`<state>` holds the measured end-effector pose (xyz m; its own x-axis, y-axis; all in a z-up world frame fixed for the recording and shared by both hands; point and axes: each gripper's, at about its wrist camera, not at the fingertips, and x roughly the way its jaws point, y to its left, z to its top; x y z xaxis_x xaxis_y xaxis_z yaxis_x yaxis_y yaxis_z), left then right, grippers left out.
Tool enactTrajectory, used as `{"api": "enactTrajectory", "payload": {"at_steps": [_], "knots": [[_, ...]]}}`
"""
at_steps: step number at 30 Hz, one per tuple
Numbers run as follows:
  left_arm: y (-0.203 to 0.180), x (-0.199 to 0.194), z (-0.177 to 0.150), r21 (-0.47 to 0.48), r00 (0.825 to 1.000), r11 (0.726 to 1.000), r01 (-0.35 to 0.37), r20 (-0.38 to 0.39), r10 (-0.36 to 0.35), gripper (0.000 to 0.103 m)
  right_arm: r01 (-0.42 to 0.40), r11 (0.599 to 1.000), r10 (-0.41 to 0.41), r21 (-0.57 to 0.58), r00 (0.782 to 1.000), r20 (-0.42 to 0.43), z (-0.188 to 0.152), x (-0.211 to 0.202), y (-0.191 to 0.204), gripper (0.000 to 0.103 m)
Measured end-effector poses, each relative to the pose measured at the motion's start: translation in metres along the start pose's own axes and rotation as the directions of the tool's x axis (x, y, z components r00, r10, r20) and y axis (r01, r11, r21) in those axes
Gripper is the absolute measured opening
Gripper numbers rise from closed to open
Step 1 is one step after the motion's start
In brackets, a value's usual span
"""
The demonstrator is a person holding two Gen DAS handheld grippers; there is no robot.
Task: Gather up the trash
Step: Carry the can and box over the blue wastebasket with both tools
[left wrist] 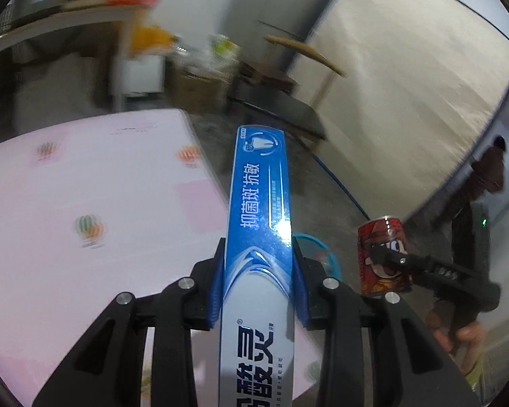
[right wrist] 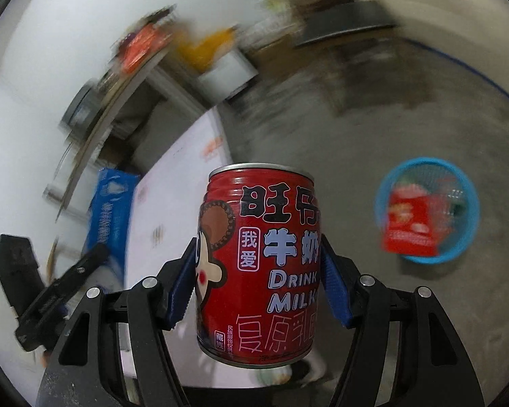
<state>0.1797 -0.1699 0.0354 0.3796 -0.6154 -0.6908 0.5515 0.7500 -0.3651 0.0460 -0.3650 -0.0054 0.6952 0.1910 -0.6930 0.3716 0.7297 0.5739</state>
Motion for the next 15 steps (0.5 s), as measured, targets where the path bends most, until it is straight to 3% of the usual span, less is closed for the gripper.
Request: {"api": "enactTrajectory", "payload": {"at_steps": [3,7,13,15], "knots": [[-0.042,0.055,0.014,0.028,0.990,0.996,0.081,-0.115,-0.077,0.033,0.048,0.989,-0.054,0.140,0.998,0.038,-0.005,-0.012,-0.058,0.062],[-0.078,0.126,0.012,0.035,0.964,0.993,0.110,-0.248,-0.098,0.033,0.079,0.949,-0.083,0.305,0.997,0.003,-0.018,0.001,-0.129,0.062],[-0.113,0.224,0.000,-0.004,0.906,0.994,0.113,-0.411,-0.104,0.033,0.109,0.920,-0.091,0.376,0.994,-0.066,-0.020,0.046,-0.179,0.062],[-0.121,0.241,0.005,-0.016,0.899,0.993,0.121,-0.422,-0.116,0.033,0.102,0.920,-0.080,0.377,0.994,-0.074,-0.008,0.057,-0.193,0.063]]}}
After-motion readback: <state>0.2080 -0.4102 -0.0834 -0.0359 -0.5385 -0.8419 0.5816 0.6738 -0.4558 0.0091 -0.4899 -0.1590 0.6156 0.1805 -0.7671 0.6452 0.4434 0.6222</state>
